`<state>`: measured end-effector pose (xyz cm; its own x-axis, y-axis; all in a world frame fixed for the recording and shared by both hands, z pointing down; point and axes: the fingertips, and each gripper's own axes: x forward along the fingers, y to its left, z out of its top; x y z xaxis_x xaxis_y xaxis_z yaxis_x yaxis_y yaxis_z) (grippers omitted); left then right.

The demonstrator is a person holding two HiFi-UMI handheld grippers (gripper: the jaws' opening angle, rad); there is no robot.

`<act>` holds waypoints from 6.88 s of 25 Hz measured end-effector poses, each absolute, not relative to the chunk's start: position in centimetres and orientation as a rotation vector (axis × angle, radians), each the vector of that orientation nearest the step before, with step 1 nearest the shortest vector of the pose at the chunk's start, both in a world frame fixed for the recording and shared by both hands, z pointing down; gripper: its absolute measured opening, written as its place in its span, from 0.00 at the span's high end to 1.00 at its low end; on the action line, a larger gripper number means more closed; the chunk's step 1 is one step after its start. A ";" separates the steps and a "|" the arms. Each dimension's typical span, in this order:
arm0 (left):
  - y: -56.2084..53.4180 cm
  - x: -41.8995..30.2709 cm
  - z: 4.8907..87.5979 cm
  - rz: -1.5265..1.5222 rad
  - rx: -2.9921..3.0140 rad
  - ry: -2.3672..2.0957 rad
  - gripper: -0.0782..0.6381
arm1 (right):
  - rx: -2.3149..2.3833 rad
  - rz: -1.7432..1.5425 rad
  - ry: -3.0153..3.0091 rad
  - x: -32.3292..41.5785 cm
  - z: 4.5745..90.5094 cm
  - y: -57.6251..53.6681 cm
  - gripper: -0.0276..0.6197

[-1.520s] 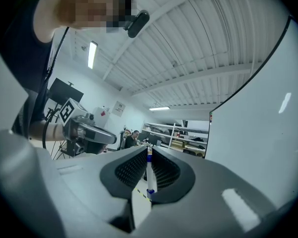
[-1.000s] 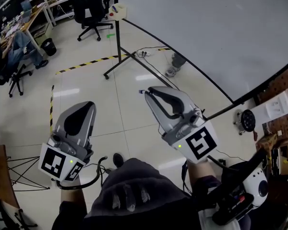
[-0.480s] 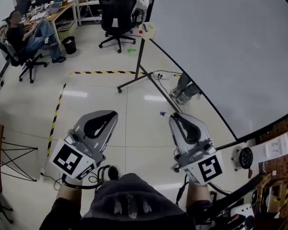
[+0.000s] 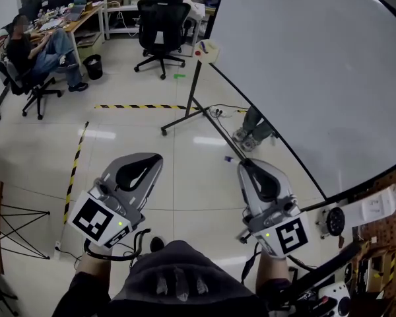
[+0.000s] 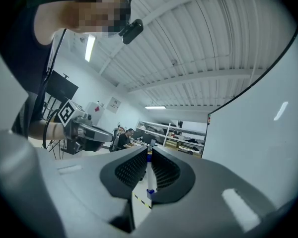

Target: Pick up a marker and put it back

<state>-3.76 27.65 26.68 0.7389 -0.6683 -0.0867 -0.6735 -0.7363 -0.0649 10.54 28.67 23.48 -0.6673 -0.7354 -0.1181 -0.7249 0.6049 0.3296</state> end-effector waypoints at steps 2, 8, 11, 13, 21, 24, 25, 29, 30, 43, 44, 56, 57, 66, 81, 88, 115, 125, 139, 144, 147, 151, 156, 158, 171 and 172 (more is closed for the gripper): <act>27.2 -5.1 26.8 0.092 -2.846 1.092 0.88 | 1.276 -0.553 -2.776 9.4 23.6 28.2 0.91; 25.6 -7.8 27.0 0.105 -2.878 1.056 0.88 | 1.316 -0.538 -2.737 7.0 23.8 26.6 0.91; 24.2 -8.5 27.0 0.119 -2.888 1.044 0.88 | 1.331 -0.520 -2.719 6.5 24.2 25.4 0.91; 23.2 -8.8 27.0 0.117 -2.883 1.038 0.88 | 1.343 -0.511 -2.705 6.4 24.4 24.4 0.91; 19.3 -9.6 26.9 0.094 -2.872 1.059 0.88 | 1.359 -0.561 -2.702 6.6 23.1 20.9 0.91; 17.2 -9.0 26.6 0.068 -2.852 1.071 0.88 | 1.351 -0.570 -2.738 7.3 22.9 18.5 0.91; 16.4 -8.7 26.5 0.056 -2.844 1.074 0.88 | 1.354 -0.562 -2.757 7.6 22.9 17.5 0.91; 13.0 -7.1 25.7 0.017 -2.824 1.079 0.88 | 1.355 -0.539 -2.786 9.3 23.2 13.8 0.91; 12.1 -6.6 25.5 0.010 -2.818 1.079 0.88 | 1.353 -0.532 -2.790 9.8 23.2 12.7 0.91; 0.4 -1.1 24.9 0.006 -2.768 1.183 0.88 | 1.271 -0.508 -2.873 15.1 23.3 -0.7 0.91; -0.5 -0.9 25.0 0.003 -2.766 1.196 0.88 | 1.257 -0.505 -2.877 15.4 23.5 -1.7 0.91; -12.3 -3.8 26.5 0.076 -2.805 1.193 0.88 | 1.275 -0.513 -2.822 12.7 24.1 -12.3 0.91; -13.6 -4.2 26.7 0.073 -2.814 1.173 0.88 | 1.290 -0.502 -2.812 12.3 24.1 -13.3 0.91; -26.4 -8.5 25.8 0.073 -2.868 1.004 0.88 | 1.467 -0.521 -2.697 8.6 22.1 -23.8 0.91; -42.2 -8.6 25.9 0.079 -2.952 0.908 0.88 | 1.553 -0.460 -2.591 7.8 22.7 -41.0 0.91; -49.0 -6.6 26.6 0.040 -2.956 0.994 0.88 | 1.478 -0.336 -2.634 9.2 25.8 -48.8 0.91; -61.5 -7.3 31.1 0.019 -3.204 0.768 0.88 | 1.437 0.130 -2.226 6.3 40.0 -59.9 0.91; -62.2 -7.8 31.0 0.027 -3.205 0.784 0.88 | 1.466 0.056 -2.266 5.6 37.8 -60.7 0.86; -60.0 -6.8 26.3 0.095 -3.072 0.871 0.88 | 1.421 -0.109 -2.610 2.5 28.2 -59.1 0.86; -57.4 -7.0 23.4 0.127 -2.970 0.897 0.88 | 1.330 -0.200 -2.767 0.5 24.2 -56.3 0.93; -55.7 -7.1 22.4 0.133 -2.932 0.916 0.88 | 1.261 -0.252 -2.809 -0.7 23.3 -54.6 0.95; -54.2 -7.2 20.9 0.107 -2.922 0.949 0.88 | 1.217 -0.245 -2.829 -1.3 22.0 -53.5 0.95; -53.5 -7.5 21.4 0.061 -2.917 0.993 0.88 | 1.164 -0.220 -2.860 -1.7 22.6 -53.4 0.95; -53.0 -8.2 21.2 0.046 -2.911 1.015 0.88 | 1.128 -0.224 -2.876 -2.6 22.3 -53.0 0.95; -48.3 -12.3 22.9 0.068 -2.880 1.050 0.88 | 1.046 -0.281 -2.879 -6.7 23.2 -48.5 0.95; -46.8 -13.6 23.4 0.061 -2.887 1.044 0.88 | 1.045 -0.293 -2.869 -7.9 23.5 -47.0 0.95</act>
